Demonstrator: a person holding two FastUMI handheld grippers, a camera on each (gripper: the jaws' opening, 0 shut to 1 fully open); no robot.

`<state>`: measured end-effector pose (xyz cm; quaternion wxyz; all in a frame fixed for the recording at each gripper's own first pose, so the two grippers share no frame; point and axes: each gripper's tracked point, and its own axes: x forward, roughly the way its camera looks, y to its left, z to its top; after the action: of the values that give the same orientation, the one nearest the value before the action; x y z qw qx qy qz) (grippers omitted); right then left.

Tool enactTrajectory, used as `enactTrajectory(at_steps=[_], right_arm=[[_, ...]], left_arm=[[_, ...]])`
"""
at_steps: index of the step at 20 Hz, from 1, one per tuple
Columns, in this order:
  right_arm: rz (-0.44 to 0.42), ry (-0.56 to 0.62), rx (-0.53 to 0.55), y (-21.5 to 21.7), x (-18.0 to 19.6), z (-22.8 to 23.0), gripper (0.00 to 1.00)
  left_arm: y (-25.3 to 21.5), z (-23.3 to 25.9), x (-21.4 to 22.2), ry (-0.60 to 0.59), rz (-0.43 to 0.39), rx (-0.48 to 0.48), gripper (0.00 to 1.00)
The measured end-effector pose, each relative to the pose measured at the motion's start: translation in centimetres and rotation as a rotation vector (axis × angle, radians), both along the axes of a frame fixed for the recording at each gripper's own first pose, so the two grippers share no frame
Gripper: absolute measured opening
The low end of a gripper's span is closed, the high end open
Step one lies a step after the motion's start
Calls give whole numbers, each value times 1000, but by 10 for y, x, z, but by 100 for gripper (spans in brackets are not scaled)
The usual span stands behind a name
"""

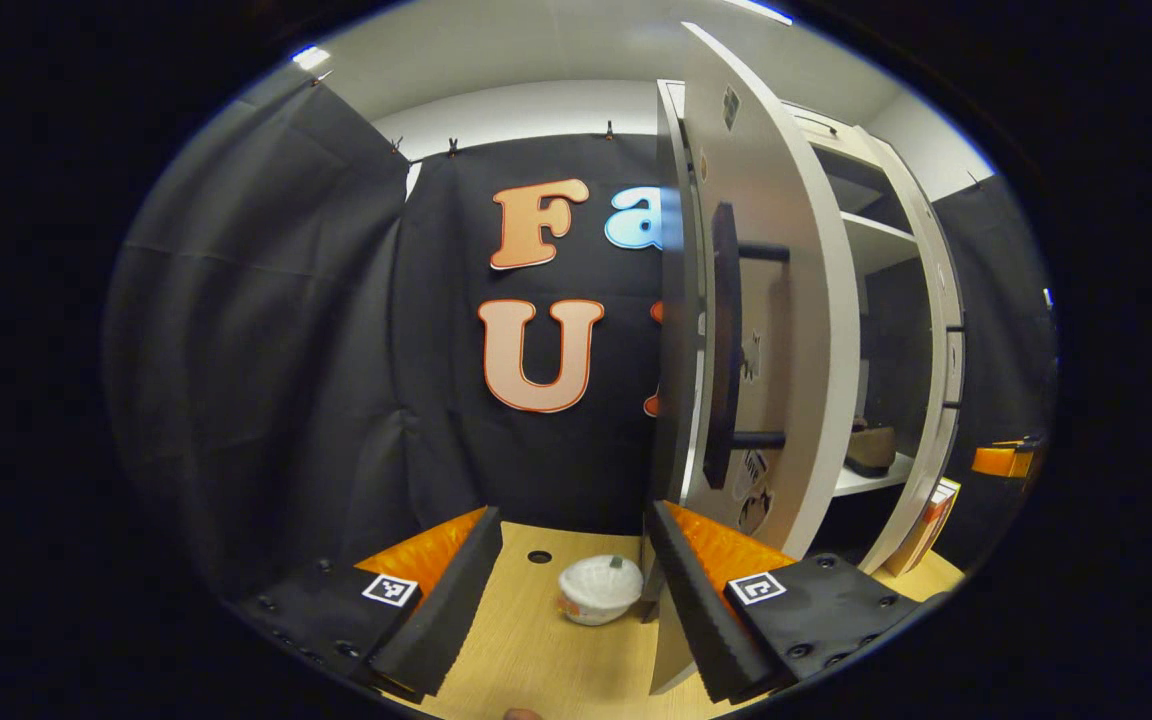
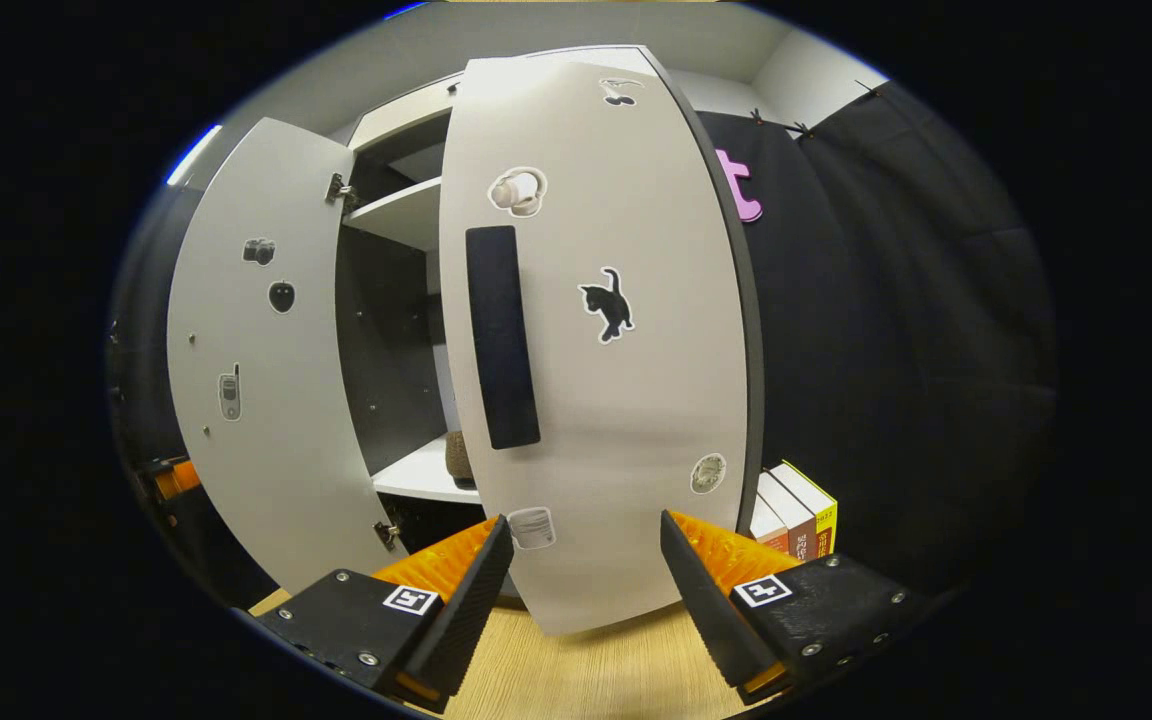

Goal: Grab one shoe with the right hand and put it into the shoe cabinet, grab the other shoe with the left hand and put it into the shoe cabinet; then close the right door with the right hand and the left door with the left hand.

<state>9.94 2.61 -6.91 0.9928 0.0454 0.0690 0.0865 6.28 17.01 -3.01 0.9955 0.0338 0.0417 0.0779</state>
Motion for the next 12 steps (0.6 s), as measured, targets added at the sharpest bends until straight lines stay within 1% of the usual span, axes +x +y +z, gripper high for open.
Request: enactTrajectory(at_steps=[2, 4, 5, 7, 9, 10, 11, 12], right_arm=[[-13, 0, 2, -6, 1, -1, 92], [-24, 3, 2, -12, 0, -2, 92], [-29, 5, 4, -14, 0, -3, 92], [-39, 6, 10, -20, -1, -5, 92], [-44, 13, 15, -24, -3, -7, 92], [-48, 14, 15, -26, -3, -8, 92], [-51, 14, 15, -28, -3, -9, 92], [-54, 13, 17, -29, -3, -9, 92]], left_arm=[[-7, -9, 6, 15, -16, -24, 97], [-11, -15, 9, 24, -21, -45, 99], [-11, -17, 10, 26, -15, -46, 97], [-9, -16, 12, 26, -5, -36, 97], [-19, -19, 13, 36, -17, -43, 96], [-24, -19, 13, 38, -28, -36, 94], [-29, -19, 13, 39, -38, -27, 96], [-37, -19, 14, 39, -52, -20, 96]])
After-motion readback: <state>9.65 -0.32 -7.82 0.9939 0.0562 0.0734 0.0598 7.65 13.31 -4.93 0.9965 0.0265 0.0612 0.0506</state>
